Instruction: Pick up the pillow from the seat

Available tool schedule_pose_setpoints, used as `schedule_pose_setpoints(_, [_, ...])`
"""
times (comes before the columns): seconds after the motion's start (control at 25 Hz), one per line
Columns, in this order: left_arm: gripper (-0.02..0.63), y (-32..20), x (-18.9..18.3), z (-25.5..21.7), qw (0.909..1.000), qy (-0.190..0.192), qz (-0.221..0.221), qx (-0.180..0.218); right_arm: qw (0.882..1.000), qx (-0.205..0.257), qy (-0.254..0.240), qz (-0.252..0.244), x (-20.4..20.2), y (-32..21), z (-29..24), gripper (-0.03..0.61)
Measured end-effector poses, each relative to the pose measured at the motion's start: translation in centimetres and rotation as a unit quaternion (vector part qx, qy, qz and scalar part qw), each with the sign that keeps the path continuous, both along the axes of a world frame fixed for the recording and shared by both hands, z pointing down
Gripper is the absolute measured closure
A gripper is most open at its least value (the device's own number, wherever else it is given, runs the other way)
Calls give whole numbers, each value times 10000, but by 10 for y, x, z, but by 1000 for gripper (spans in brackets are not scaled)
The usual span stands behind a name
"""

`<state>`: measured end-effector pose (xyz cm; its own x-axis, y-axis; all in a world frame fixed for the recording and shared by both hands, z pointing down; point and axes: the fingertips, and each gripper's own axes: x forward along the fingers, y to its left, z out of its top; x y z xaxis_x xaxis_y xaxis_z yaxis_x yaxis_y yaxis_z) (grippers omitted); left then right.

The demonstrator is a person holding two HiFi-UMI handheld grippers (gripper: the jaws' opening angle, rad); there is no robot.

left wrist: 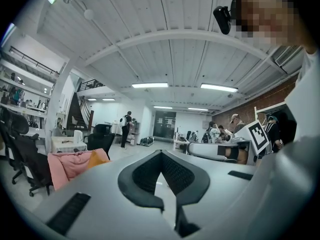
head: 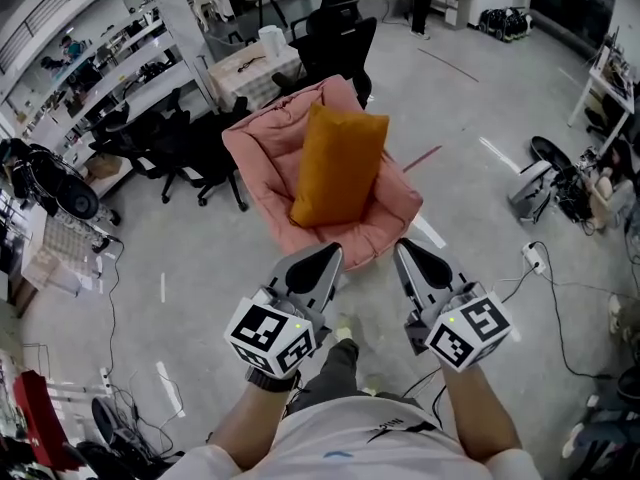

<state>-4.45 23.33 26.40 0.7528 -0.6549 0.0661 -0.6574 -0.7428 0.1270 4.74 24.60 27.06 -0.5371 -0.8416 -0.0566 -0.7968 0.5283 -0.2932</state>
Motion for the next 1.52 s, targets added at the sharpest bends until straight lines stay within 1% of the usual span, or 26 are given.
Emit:
schedule_pose_setpoints(0.2, [604,-50,1,14,10000,-10,12,-77,10000,-92,13,29,1,-48,13,563])
schedule_pose_setpoints(0.4, [604,-114,0,33,9998,-68,50,-182,9997,-223,1,129,2,-110,29,563])
schedule_pose_setpoints(0.6, [604,-192,-9,43,9995,-144,78,-254,9990,-385,-4,229,-7,-183,38,563])
schedule_pose_setpoints(0.8, [604,-268,-17,54,9992,-264,131,-259,9978,-478,-49,447,-9,-259,46,561])
schedule_pose_setpoints(0.92, [604,-303,-25,60,9991,-317,124,-265,9969,-551,-93,560,-11,-292,52,561])
schedule_pose_setpoints(1.08, [604,-341,-33,67,9989,-351,78,-300,9965,-583,-90,593,-14,-328,55,561])
schedule_pose_setpoints(1.24, [604,-375,-28,71,9985,-474,44,-252,9954,-687,-154,643,-3,-363,63,561])
schedule_pose_setpoints(1.4, [604,-415,-24,81,9981,-545,-155,-221,9937,-871,-159,682,16,-404,84,561])
schedule_pose_setpoints(1.52, [604,-450,-18,93,9975,-574,-325,-272,9925,-970,-190,713,36,-439,104,560])
